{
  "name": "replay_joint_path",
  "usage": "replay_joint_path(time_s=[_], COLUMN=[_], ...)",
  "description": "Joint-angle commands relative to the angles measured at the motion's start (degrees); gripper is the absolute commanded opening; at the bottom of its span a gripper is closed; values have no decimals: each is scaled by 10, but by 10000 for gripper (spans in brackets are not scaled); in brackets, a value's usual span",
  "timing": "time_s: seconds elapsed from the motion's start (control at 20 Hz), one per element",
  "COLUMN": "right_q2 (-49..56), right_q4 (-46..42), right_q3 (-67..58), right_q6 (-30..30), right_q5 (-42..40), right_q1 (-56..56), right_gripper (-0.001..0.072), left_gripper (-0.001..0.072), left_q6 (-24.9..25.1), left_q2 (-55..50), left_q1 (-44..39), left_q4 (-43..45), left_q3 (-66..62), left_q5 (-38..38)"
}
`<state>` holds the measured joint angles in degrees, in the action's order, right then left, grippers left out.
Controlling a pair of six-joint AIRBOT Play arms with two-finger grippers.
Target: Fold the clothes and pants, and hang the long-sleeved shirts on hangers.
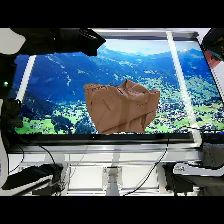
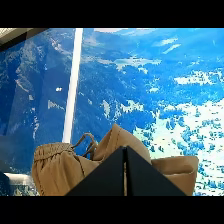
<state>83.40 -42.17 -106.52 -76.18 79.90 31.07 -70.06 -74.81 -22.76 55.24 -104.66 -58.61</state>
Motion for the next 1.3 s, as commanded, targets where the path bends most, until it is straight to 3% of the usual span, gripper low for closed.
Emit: replay_joint_path(time_s=[0.0,0.15,0.4,0.8,1.0,1.25], right_q2=[0,0,0,0,0,0], right_q4=[0,0,0,3,24,47], right_q3=[0,0,0,0,0,10], right_q6=[0,0,0,-1,-14,-10], right_q5=[0,0,0,-22,-30,14], right_q1=[0,0,0,-1,-2,0], right_gripper=[13,13,13,13,10,6], left_gripper=[18,18,17,16,16,16], left_q6=[0,0,-2,-2,-2,-2], left_q2=[0,1,0,0,0,0], left_q1=[1,1,3,84,128,160], left_q4=[9,20,147,152,150,150], left_q3=[0,0,1,12,84,232], left_q5=[-6,-8,-39,-136,-156,-114])
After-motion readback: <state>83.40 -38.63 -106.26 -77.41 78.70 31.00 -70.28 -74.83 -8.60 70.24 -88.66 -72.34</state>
